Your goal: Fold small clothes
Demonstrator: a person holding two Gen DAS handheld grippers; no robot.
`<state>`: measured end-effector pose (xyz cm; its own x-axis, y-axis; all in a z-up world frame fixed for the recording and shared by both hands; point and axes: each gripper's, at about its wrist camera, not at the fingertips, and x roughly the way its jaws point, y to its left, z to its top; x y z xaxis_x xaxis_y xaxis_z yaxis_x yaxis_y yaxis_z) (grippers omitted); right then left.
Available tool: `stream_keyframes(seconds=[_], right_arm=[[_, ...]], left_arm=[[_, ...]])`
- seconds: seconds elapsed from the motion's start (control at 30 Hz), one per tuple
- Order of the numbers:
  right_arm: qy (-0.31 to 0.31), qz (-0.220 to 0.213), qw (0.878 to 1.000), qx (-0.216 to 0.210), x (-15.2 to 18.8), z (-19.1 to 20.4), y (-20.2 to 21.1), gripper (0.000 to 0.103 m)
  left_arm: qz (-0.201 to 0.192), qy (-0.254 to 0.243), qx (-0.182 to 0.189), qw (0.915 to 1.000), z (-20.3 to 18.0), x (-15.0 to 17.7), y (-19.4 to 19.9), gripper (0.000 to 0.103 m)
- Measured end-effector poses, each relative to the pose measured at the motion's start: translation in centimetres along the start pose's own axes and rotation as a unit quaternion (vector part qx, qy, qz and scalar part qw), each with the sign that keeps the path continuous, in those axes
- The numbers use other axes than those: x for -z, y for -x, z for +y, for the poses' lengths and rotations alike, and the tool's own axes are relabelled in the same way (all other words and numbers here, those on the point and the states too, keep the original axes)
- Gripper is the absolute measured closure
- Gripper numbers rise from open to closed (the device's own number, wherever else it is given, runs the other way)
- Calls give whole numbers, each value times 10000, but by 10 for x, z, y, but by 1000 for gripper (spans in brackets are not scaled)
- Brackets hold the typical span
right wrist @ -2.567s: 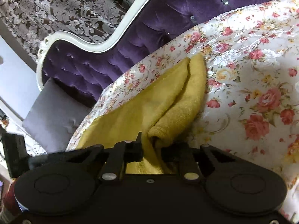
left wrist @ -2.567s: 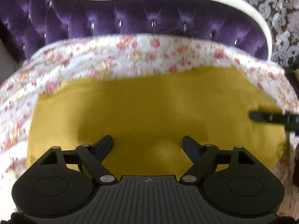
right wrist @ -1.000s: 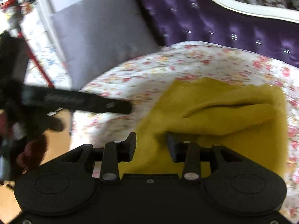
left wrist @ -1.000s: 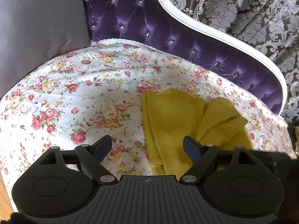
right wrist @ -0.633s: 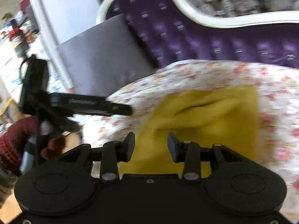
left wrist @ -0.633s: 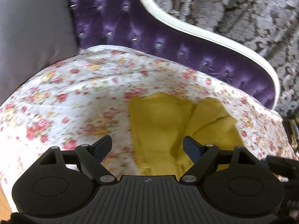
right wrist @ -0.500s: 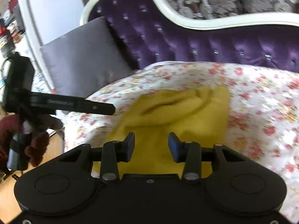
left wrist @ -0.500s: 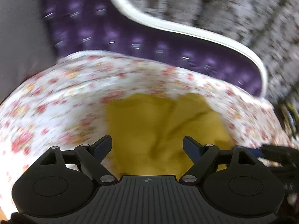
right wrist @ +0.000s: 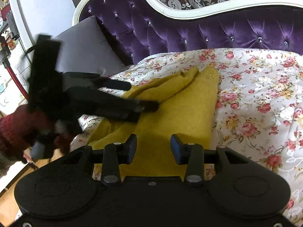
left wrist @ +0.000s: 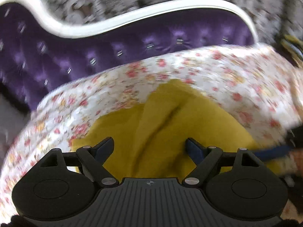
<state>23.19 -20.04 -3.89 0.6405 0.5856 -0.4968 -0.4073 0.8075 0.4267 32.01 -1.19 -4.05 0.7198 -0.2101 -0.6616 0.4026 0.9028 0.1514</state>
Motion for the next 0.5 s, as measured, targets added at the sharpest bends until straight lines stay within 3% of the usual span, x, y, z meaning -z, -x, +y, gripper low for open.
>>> stream_keyframes(seconds=[0.1,0.17,0.23,0.27,0.33,0.43,0.5], right_arm=[[69,-41,10000,-11,1,2,2,52],[163,-85,9998,-31,2,7,5,52],[285,-103,9995,-50,2,13,7,52],[340,-112,9993,-58,2,15,7,52],[501,-155,9986,-80,3,22,8,52],[831,-207,9962,-160,4,35,6,51],[1148,-211,9930,-195,5,45,2,45]], left_arm=[[227,1345,335,9901,45,-6,-17,21],[438,2303,567,9705,77,-2,-28,21],[552,2933,615,9524,99,4,-35,21],[556,3055,587,9488,107,6,-35,22],[531,3030,495,9502,115,8,-31,23],[535,2970,759,9504,118,12,-26,23],[584,2930,985,9492,118,13,-25,23]])
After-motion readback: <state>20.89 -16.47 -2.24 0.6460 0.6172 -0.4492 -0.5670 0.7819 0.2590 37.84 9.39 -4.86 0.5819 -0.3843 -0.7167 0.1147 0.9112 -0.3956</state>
